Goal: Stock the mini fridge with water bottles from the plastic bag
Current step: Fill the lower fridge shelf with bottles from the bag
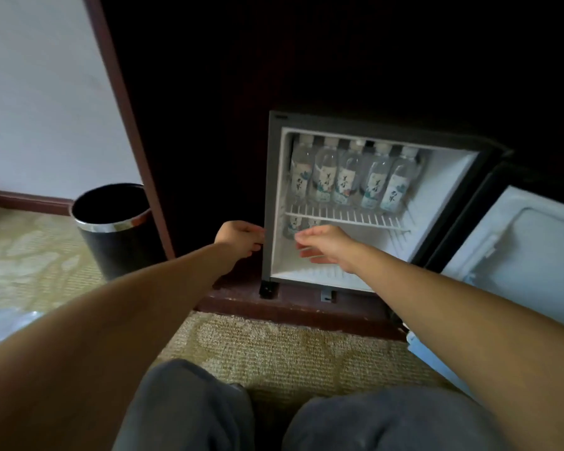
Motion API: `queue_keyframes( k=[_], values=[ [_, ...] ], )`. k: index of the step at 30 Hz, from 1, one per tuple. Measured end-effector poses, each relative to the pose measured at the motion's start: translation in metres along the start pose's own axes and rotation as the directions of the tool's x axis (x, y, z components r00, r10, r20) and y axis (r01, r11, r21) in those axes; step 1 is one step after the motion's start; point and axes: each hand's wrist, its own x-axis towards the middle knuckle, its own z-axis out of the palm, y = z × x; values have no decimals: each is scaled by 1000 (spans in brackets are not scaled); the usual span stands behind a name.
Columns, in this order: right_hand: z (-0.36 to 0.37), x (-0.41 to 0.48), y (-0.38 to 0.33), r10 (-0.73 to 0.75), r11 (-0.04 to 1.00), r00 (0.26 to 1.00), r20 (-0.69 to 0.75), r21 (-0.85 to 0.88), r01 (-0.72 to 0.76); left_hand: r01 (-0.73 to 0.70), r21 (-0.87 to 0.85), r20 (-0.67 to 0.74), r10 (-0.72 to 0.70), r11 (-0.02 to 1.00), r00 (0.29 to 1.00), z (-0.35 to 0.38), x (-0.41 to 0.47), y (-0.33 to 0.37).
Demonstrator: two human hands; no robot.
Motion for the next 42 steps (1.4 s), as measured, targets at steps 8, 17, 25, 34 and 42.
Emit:
queue_keyframes(
  k=[8,17,25,34,42],
  values=[
    [63,-79,-36,-62,990,994,88,131,50,54,-254,-102,-82,966,991,-40,-84,-1],
    [77,-61,-46,-89,991,991,103,108,78,36,-242,-188,-83,970,979,-89,-83,-14],
    [123,-52,-63,-101,994,970,222,49,93,97,-113,-183,-117,989,976,-182,-119,-24],
    [214,-64,-86,-108,983,937,332,-102,149,261,286,-290,-176,922,941,-312,-177,-113],
    [344,-77,-89,-5,929,867,498,-319,188,371,557,-300,-236,743,924,-387,-212,-186]
  ],
)
